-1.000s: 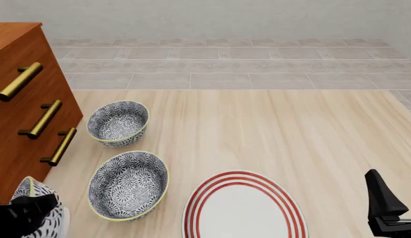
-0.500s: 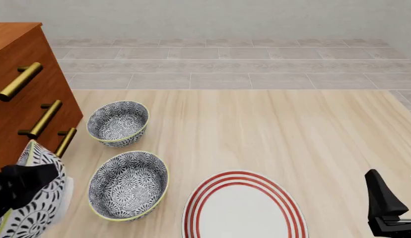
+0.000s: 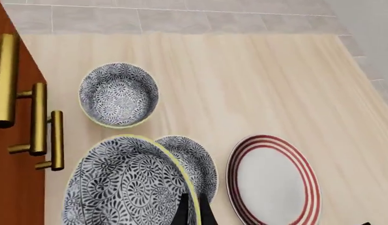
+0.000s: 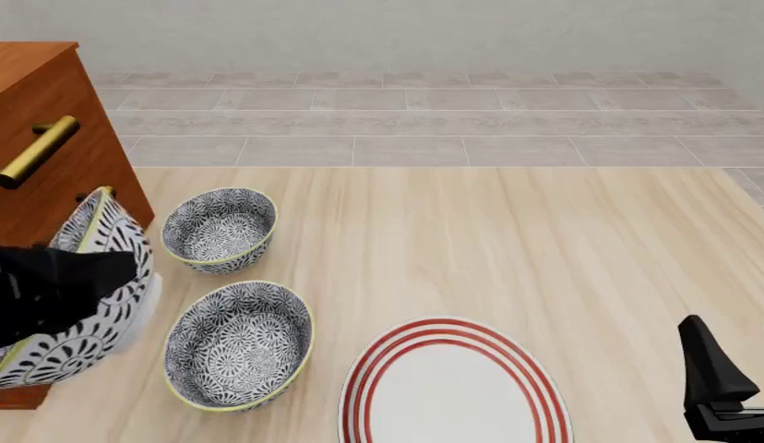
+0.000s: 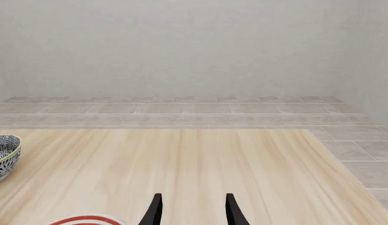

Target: Put the bowl at the front on the plate.

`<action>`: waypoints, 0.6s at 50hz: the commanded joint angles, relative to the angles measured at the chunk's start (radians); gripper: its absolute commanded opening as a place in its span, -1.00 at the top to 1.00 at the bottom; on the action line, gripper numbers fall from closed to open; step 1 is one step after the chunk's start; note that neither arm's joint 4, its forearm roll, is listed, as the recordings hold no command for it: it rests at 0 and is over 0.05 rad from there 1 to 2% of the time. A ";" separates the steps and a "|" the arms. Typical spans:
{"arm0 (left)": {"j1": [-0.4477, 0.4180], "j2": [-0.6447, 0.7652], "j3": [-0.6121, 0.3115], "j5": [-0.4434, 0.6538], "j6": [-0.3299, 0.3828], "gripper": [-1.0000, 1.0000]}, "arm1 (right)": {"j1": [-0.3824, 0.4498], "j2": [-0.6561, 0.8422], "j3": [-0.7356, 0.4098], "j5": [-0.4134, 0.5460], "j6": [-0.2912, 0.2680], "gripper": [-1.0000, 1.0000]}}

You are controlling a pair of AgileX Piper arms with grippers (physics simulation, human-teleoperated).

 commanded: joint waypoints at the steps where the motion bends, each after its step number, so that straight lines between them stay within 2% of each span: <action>1: -0.078 0.075 -0.074 -0.027 0.080 1.00 | 0.000 -0.001 0.000 0.001 0.000 -1.00; 9: -0.118 0.122 -0.093 -0.040 0.151 1.00 | 0.000 -0.001 0.000 0.001 0.000 -1.00; 23: -0.259 0.194 -0.078 -0.093 0.178 1.00 | 0.000 -0.001 0.000 0.001 0.000 -1.00; 30: -0.298 0.216 -0.087 -0.096 0.196 1.00 | 0.000 -0.001 0.000 0.001 0.000 -1.00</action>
